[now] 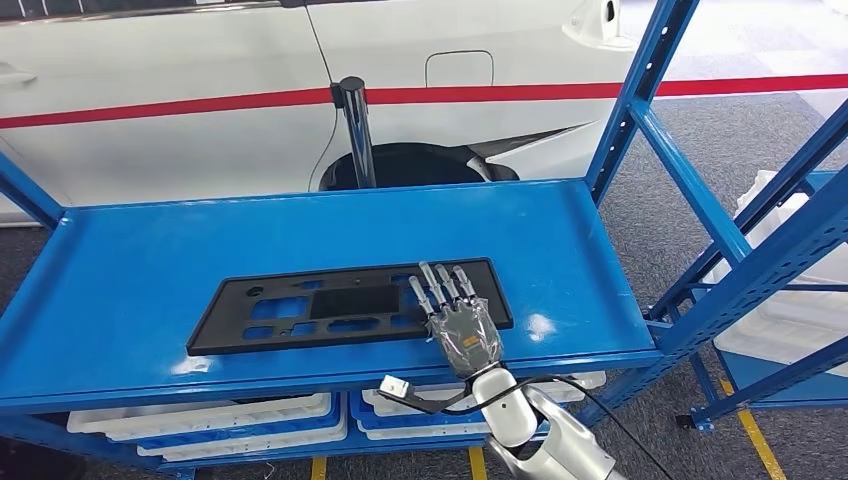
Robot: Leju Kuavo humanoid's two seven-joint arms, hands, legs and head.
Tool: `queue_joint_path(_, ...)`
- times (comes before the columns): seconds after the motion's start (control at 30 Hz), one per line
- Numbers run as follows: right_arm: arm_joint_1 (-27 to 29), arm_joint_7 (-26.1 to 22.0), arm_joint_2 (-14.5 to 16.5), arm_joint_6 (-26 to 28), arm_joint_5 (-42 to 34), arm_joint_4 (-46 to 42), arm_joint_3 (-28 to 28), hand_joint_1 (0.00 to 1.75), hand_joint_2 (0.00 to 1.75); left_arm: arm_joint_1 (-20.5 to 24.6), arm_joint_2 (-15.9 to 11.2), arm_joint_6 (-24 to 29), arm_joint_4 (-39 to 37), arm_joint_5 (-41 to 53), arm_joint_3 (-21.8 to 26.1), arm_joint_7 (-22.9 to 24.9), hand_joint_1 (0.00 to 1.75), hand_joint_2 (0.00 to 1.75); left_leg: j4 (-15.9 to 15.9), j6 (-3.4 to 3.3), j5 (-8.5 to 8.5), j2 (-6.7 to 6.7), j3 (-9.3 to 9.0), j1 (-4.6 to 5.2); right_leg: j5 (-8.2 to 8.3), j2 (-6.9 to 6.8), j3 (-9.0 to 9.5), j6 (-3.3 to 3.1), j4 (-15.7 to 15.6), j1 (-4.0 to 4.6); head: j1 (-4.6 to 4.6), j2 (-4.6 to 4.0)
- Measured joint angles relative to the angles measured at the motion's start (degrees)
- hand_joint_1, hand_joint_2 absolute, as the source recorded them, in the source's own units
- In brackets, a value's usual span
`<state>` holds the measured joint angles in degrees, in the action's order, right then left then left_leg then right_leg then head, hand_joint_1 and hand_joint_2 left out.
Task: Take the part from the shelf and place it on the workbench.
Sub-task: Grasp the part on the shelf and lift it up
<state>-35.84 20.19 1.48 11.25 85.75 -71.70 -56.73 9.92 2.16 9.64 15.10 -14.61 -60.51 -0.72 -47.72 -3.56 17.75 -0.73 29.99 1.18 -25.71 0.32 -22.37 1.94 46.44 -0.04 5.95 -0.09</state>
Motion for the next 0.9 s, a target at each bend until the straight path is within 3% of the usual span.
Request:
queue_joint_path(0.23,-0.61,0.56,-0.29,0.24,-0.05,1.37,1.44,0.00,1.75,0.05,0.00,-0.13,0.00,-0.06,0.08,-0.01,0.00,0.00,0.00,0.00,0.00,0.00,-0.02,0.00,0.00,0.00,0.01,0.00,0.00,0.00,0.00,0.00)
queue_joint_path(0.3,-0.64,0.61,-0.29,0.45,-0.05,1.69,1.68,0.09,1.75,0.08,0.00,-0.13,0.00,-0.06,0.09,-0.01,0.00,0.00,0.00,0.00,0.00,0.01,-0.03,0.00,0.00,0.00,0.01,0.00,0.00,0.00,0.00,0.00)
queue_joint_path(0.4,-0.65,0.57,-0.29,0.77,-0.18,2.10,1.80,1.38,1.75,0.11,0.00,-0.09,0.00,-0.06,0.10,-0.01,0.00,0.00,0.00,0.00,0.00,0.01,-0.05,-0.01,0.00,0.00,0.04,0.00,0.00,0.00,0.00,0.01)
queue_joint_path(0.43,-0.65,0.49,-0.29,0.82,-0.34,2.22,1.82,1.75,1.75,0.11,0.00,-0.08,0.00,-0.06,0.11,-0.01,0.00,0.00,0.00,0.00,0.00,0.01,-0.07,-0.01,0.00,0.00,0.05,0.00,0.00,0.00,0.00,0.02)
queue_joint_path(0.9,-0.60,-0.32,-0.76,2.32,-1.30,2.63,2.16,1.75,1.75,0.16,0.00,0.51,0.00,0.18,0.16,-0.06,0.00,0.00,0.00,0.03,-0.02,0.00,-0.13,-0.01,0.01,0.00,0.12,-0.01,0.00,0.00,0.00,0.00)
